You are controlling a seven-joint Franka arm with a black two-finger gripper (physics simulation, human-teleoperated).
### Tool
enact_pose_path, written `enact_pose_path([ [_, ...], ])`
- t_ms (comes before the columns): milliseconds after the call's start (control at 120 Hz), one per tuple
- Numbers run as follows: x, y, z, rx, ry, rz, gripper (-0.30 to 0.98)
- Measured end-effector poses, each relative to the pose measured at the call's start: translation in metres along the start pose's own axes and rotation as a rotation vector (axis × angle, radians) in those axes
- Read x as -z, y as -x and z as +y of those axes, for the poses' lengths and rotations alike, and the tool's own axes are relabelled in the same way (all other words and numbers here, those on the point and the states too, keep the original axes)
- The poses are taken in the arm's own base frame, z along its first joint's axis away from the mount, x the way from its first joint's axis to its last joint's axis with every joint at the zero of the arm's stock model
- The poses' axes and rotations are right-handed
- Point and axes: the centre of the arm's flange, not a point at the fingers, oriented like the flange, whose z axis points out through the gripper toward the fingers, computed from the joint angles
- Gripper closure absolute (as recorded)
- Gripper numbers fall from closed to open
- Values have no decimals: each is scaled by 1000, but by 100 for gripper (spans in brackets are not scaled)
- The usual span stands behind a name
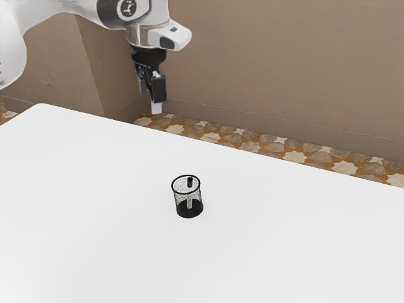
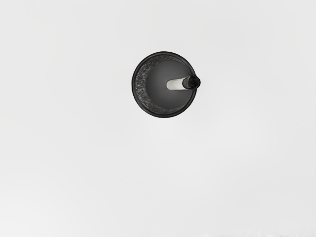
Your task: Take the marker out of the pen holder and place it to the left of the pen holder.
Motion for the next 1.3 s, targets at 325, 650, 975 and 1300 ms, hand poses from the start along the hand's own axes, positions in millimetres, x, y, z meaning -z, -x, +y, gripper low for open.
enact_pose_path([
  [325,-139,-46,-8,-137,108,-215,0],
  [650,-238,-68,-10,-199,188,-347,0],
  [975,-237,-108,24,-268,185,-301,0],
  [1300,-248,-126,11,-250,141,-234,23],
])
